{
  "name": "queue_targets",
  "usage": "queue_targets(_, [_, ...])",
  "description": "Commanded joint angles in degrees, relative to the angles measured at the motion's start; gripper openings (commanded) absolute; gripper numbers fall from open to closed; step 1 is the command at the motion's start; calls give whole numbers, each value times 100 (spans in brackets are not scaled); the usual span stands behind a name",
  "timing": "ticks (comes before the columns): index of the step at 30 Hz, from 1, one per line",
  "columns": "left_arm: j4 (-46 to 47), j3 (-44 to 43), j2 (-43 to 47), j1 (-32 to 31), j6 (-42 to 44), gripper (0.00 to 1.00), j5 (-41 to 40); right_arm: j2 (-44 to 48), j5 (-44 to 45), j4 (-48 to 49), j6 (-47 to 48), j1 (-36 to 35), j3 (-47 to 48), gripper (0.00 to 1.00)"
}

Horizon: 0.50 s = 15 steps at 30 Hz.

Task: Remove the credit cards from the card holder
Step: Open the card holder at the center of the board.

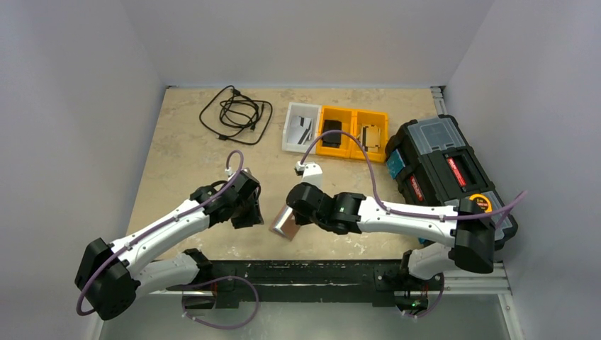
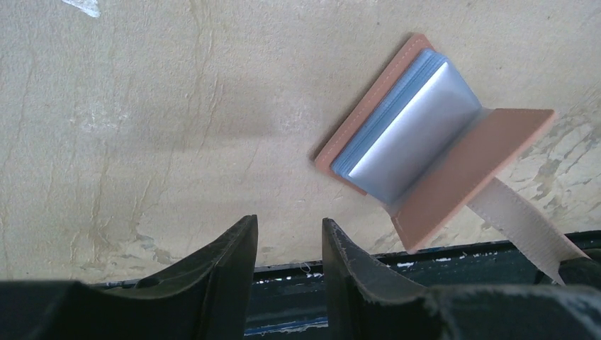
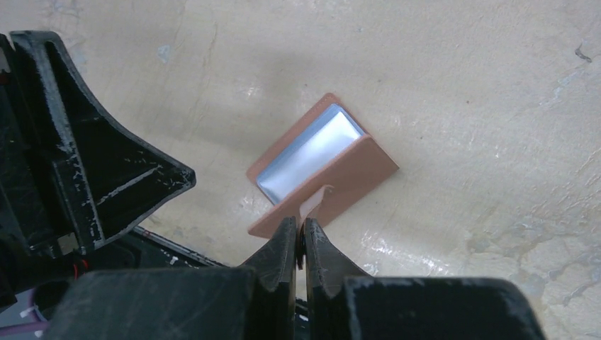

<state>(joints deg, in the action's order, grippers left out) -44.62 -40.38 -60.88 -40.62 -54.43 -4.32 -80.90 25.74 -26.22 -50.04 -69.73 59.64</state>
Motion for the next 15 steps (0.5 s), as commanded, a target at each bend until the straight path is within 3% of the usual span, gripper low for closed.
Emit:
queue_targets(1, [6, 63, 84, 23, 56, 38, -63, -77, 73, -327, -191, -5, 189, 0])
queue_targets(5, [89, 66, 20, 23, 49, 38, 0, 177, 259, -574, -211, 146, -184, 0])
queue_targets(15, [486, -63, -481, -59, 82, 38, 302, 866, -267, -352, -84, 1387, -1665, 0])
